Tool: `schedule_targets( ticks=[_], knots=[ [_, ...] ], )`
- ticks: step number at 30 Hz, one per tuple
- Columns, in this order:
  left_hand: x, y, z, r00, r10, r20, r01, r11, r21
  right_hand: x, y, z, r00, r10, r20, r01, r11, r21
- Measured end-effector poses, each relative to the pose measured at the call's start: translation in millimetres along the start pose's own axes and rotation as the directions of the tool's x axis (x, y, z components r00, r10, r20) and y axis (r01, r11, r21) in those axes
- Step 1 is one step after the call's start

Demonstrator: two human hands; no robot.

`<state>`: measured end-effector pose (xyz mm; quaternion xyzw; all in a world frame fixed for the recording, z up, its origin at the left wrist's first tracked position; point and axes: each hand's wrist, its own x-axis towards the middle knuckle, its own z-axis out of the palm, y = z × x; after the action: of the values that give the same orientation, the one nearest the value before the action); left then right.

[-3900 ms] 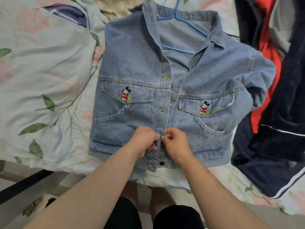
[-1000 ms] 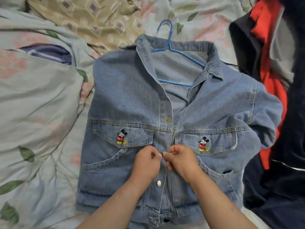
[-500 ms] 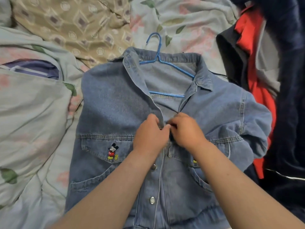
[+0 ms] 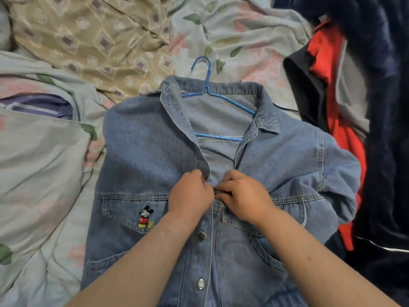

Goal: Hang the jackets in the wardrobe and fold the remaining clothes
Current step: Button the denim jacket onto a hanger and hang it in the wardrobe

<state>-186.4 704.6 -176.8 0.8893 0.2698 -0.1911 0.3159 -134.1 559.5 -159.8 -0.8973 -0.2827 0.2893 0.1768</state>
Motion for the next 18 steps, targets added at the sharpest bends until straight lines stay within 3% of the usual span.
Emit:
schedule_targets(
  ticks=[6,12,15,18],
  knots=[
    [-2.1,-7.9,-0.6,0.998,-0.060,0.012,0.061,0.957,-0.283,1.5,-4.4,6.4,0.999,0.039,0.002,-0.040,0.996,0.080],
    [-5.1,-11.8,-8.6,0.991,-0.118,0.055,0.129,0.950,-0.283,8.1,-9.1,6.0,0.997,0.035,0.075,-0.041,0.995,0.087],
    [-4.0,-11.8,-15.3,0.989,-0.130,0.074,0.147,0.929,-0.341,7.4,-13.5,8.4,0.984,0.176,0.033,-0.177,0.932,0.315],
    [-6.0,-9.6,-18.1,0.984,-0.110,0.140,0.156,0.912,-0.379,2.9,-18.4,8.8,0.971,0.239,0.018,-0.214,0.834,0.508]
  ],
)
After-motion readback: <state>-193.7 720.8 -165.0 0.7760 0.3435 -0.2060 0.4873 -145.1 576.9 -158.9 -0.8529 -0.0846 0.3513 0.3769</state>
